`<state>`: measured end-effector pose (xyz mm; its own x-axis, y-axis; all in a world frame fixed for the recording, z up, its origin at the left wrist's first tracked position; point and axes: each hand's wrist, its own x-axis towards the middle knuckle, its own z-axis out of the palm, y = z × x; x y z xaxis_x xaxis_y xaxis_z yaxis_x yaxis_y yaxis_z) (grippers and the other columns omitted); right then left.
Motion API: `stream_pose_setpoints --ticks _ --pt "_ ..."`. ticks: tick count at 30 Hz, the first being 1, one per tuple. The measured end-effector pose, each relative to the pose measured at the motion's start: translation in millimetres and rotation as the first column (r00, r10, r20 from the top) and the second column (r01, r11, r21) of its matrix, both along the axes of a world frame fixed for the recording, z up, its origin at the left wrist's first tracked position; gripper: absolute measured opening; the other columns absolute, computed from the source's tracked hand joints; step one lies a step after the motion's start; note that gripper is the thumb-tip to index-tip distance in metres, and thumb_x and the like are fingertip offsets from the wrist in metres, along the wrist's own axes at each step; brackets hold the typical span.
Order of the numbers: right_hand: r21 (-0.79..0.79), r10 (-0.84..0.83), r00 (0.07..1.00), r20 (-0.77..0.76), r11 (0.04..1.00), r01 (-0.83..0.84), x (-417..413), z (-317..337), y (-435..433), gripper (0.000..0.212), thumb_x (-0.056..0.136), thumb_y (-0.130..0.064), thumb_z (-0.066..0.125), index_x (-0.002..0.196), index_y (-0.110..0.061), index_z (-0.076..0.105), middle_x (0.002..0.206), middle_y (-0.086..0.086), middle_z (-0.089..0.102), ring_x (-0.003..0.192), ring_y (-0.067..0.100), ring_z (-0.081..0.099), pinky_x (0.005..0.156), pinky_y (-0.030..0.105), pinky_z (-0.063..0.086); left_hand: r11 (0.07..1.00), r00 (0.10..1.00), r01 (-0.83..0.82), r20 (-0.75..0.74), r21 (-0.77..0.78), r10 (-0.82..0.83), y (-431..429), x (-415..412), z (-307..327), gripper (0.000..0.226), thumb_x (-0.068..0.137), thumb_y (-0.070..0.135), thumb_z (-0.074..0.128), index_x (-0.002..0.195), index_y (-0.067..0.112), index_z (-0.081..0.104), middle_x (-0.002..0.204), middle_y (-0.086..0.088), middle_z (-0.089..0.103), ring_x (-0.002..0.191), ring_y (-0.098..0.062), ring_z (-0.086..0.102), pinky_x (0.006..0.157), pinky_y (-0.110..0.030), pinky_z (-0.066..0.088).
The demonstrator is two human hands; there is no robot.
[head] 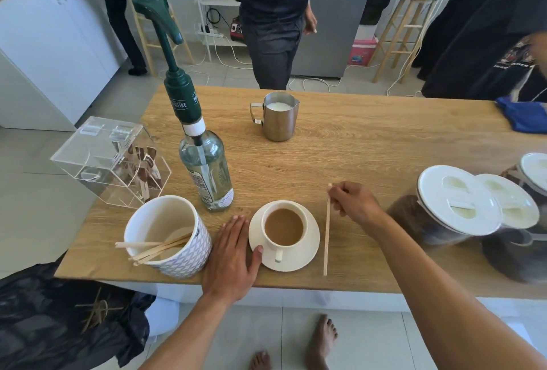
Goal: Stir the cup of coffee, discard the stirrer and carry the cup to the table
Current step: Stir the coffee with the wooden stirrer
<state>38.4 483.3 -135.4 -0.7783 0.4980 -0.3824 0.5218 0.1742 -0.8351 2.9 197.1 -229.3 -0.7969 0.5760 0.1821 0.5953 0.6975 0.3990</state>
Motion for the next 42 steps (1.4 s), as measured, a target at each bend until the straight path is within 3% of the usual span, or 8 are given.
stream_pose_setpoints --ticks 8,13,17,21,30,36,39,42 --pt "-0.195 -0.098 0.948 -0.304 0.98 0.039 6.4 49.3 -0.5 0.016 0.098 -0.019 0.058 0.101 -0.004 0.062 0.075 0.006 0.063 0.06 0.01 0.057 0.059 0.026 0.049 1.0 1.0 0.011 0.008 0.008 -0.011 -0.3 -0.4 0.4 0.063 0.101 0.048 0.03 0.149 0.008 0.038 0.156 -0.006 0.037 0.147 -0.019 0.026 0.12 -0.042 0.021" --pt "-0.024 -0.073 0.902 -0.426 0.997 0.07 11.8 65.1 -20.9 0.006 0.1 -0.013 0.051 0.094 -0.01 0.051 0.076 0.007 0.067 0.063 0.012 0.065 0.059 0.024 0.053 1.0 1.0 0.018 0.015 0.003 -0.018 -1.2 -1.7 -0.4 0.065 0.101 0.05 0.028 0.15 0.009 0.036 0.157 -0.005 0.035 0.148 -0.018 0.024 0.121 -0.042 0.019" --pt "0.141 -0.016 0.895 -0.446 0.986 0.088 18.4 61.8 -40.7 0.009 0.099 -0.013 0.054 0.099 -0.004 0.052 0.078 0.008 0.067 0.06 0.003 0.063 0.059 0.016 0.051 1.0 1.0 0.011 0.016 0.003 -0.011 -1.2 -0.6 -0.3 0.064 0.101 0.049 0.029 0.15 0.009 0.037 0.157 -0.005 0.036 0.148 -0.018 0.024 0.121 -0.041 0.018" --pt "0.339 0.133 0.889 -0.439 0.941 0.027 30.1 53.3 -57.4 0.006 0.095 -0.015 0.06 0.094 -0.016 0.054 0.081 0.0 0.067 0.072 0.012 0.065 0.065 0.024 0.054 1.0 1.0 0.004 0.016 0.003 -0.004 -1.6 -0.5 0.5 0.064 0.101 0.05 0.029 0.15 0.01 0.036 0.158 -0.004 0.035 0.148 -0.017 0.022 0.121 -0.041 0.019" --pt "0.487 0.32 0.865 -0.387 0.867 -0.103 43.9 52.9 -69.8 0.005 0.092 -0.016 0.064 0.095 -0.017 0.061 0.083 -0.009 0.064 0.073 0.011 0.059 0.066 0.027 0.051 1.0 1.0 -0.004 0.017 -0.007 0.004 -1.2 -0.5 1.7 0.066 0.1 0.051 0.026 0.149 0.009 0.038 0.156 -0.006 0.037 0.148 -0.018 0.024 0.12 -0.042 0.022" --pt "0.593 0.421 0.874 -0.244 0.777 -0.208 46.1 52.0 -67.0 0.006 0.095 -0.021 0.056 0.092 -0.021 0.061 0.076 -0.011 0.061 0.066 0.012 0.055 0.059 0.035 0.049 1.0 1.0 0.002 0.021 -0.012 -0.002 -1.5 -1.2 0.5 0.065 0.101 0.05 0.028 0.151 0.01 0.036 0.157 -0.005 0.035 0.149 -0.018 0.022 0.121 -0.041 0.02" --pt "0.548 0.337 0.903 -0.266 0.824 -0.146 44.7 51.1 -64.7 0.009 0.097 -0.019 0.055 0.093 -0.018 0.063 0.072 -0.02 0.058 0.059 0.008 0.053 0.052 0.021 0.041 1.0 1.0 0.008 0.02 -0.007 -0.008 -1.2 -1.8 0.1 0.064 0.101 0.05 0.029 0.15 0.01 0.036 0.157 -0.006 0.036 0.148 -0.018 0.023 0.121 -0.041 0.019" --pt "0.487 0.32 0.89 -0.324 0.863 -0.133 41.0 51.0 -70.2 0.012 0.097 -0.014 0.057 0.093 -0.015 0.068 0.084 -0.022 0.063 0.067 -0.001 0.058 0.057 0.012 0.04 1.0 1.0 0.005 0.018 0.0 -0.005 -0.9 -1.1 1.0 0.065 0.1 0.05 0.028 0.15 0.009 0.037 0.156 -0.006 0.037 0.148 -0.019 0.024 0.12 -0.041 0.021"
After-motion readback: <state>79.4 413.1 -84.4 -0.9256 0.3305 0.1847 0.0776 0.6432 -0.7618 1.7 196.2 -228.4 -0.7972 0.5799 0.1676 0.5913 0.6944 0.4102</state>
